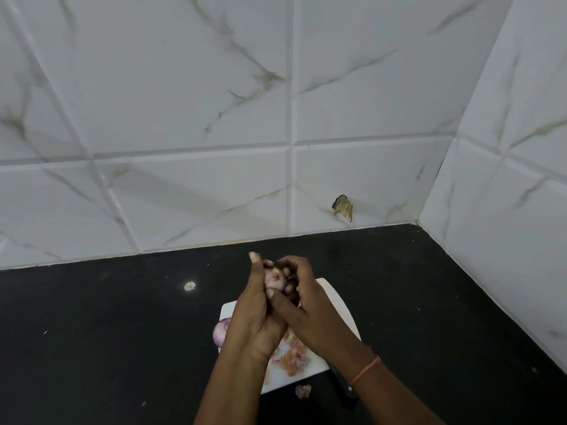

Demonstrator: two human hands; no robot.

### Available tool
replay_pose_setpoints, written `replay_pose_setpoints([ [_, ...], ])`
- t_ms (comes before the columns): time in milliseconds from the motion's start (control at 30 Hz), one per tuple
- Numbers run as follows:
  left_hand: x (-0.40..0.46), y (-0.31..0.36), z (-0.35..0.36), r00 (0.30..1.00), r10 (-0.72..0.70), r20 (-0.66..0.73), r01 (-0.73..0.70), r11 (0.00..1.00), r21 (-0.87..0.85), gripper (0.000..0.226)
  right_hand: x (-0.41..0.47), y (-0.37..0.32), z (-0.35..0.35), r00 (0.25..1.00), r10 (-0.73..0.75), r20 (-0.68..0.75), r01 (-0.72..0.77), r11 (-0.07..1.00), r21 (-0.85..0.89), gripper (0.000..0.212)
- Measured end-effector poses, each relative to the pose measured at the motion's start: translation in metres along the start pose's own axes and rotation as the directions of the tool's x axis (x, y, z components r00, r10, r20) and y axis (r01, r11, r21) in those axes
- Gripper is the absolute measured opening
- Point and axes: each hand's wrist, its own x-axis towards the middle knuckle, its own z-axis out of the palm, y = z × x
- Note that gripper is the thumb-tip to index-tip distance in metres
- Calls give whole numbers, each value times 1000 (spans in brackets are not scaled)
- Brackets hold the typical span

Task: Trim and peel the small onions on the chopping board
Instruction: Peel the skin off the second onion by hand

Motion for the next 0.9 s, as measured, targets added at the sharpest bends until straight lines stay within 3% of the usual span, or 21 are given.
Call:
replay_pose_setpoints([
  [67, -1, -2, 0, 1000, 8, -10, -9, 1000, -22, 41, 1, -1, 2, 1000, 19, 21, -20, 999, 33, 32],
  [267, -7, -12, 2, 990, 129, -53, -125, 990, 67, 31, 5, -5, 14, 994, -10, -110, 22, 994, 105, 10],
  [600, -6, -15, -7, 985, 169, -19, -162, 966, 201, 33, 7, -1, 33, 970, 92, -224, -51, 981, 185, 5],
  [800, -7, -23, -8, 995, 102, 8, -102, 981, 165, 41, 16, -6, 24, 911, 315, -268, -224, 921, 319, 12],
  [900, -4, -23, -11, 995, 61, 82, -62, 998, 16, 41, 24, -3, 14, 901, 404, -161, -328, 874, 358, 18],
])
